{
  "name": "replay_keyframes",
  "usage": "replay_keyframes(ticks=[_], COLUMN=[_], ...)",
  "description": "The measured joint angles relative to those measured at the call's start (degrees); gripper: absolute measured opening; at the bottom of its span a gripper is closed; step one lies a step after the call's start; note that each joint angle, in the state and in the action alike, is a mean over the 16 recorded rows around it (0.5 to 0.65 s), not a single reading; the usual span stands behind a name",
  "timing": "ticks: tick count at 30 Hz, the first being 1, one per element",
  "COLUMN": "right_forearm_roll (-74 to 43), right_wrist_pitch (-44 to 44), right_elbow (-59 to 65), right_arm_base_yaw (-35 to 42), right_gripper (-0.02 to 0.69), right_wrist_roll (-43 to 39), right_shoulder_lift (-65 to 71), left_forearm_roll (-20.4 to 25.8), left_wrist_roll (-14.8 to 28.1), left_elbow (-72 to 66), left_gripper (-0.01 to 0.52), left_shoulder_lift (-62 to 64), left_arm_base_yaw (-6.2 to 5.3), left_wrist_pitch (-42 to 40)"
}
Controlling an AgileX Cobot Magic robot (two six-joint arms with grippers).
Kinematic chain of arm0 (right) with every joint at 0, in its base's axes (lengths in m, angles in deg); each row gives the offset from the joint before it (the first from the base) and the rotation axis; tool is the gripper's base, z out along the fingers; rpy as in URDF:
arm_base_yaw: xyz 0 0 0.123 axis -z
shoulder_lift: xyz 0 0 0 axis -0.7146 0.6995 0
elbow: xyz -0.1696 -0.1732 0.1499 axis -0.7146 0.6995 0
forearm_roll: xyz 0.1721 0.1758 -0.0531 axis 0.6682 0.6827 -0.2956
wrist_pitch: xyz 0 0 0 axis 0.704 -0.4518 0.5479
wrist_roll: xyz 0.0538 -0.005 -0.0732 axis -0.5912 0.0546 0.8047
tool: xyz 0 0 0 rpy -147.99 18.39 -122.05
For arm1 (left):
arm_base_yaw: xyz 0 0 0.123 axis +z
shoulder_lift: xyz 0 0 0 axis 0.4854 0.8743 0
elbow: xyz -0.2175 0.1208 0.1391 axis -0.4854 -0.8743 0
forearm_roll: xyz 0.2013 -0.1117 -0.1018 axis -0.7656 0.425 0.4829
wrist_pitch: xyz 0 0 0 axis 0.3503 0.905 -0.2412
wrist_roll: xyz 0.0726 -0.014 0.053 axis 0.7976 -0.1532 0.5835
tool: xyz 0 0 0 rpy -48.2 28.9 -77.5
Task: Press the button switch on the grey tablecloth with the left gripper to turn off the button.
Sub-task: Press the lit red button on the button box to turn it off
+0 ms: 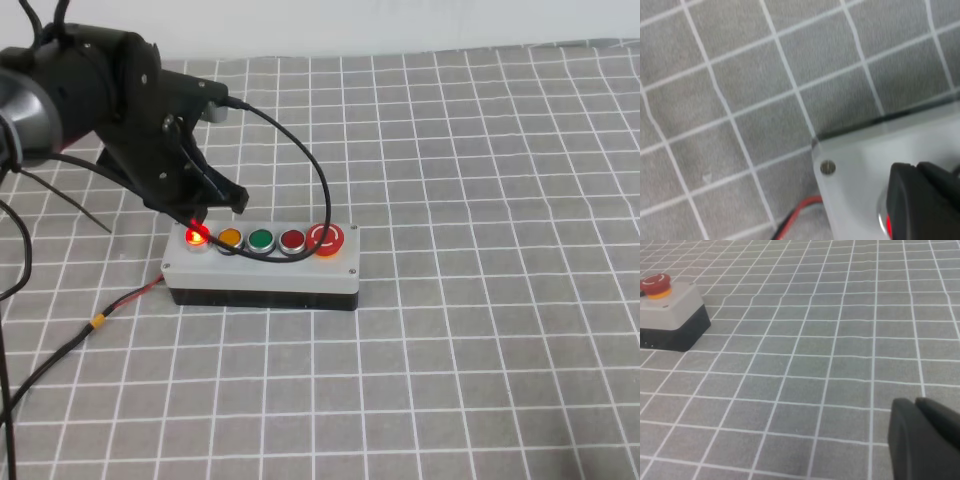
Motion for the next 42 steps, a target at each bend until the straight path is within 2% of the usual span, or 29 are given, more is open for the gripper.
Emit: replay_keyframes(ticks=[9,23,27,31,38,42], right_forearm_roll=[0.00,0.00,0.00,0.00,0.00,0.00], right_wrist_pitch=[0.00,0.00,0.00,0.00,0.00,0.00], right_elbow=[0.00,0.00,0.00,0.00,0.00,0.00], right_arm_base_yaw=[0.00,0.00,0.00,0.00,0.00,0.00], right_gripper=[-0.016,-0.016,-0.016,-0.016,-0.016,-0.016], right_wrist_roll=[0.00,0.00,0.00,0.00,0.00,0.00], right_shoulder_lift=[0.00,0.00,0.00,0.00,0.00,0.00], left_forearm_roll=[-0.63,-1.11,-1.24,-1.37,-1.24,-1.36], left_wrist_roll=[-0.54,-3.32,-4.70,-5.85,-6.83,-7.29], left_elbow=[1.50,5.17,3.96,0.38,-11.30,-19.64], left_gripper=[-0.003,-0.003,-0.003,-0.003,-0.003,-0.003], left_shoulder_lift=[1.03,0.34,-3.01,-9.26,-26.30,-37.42], left_arm_base_yaw=[0.00,0.25,1.17,2.62,5.21,6.05], left_wrist_pitch=[0.22,8.56,10.09,10.22,7.67,6.34])
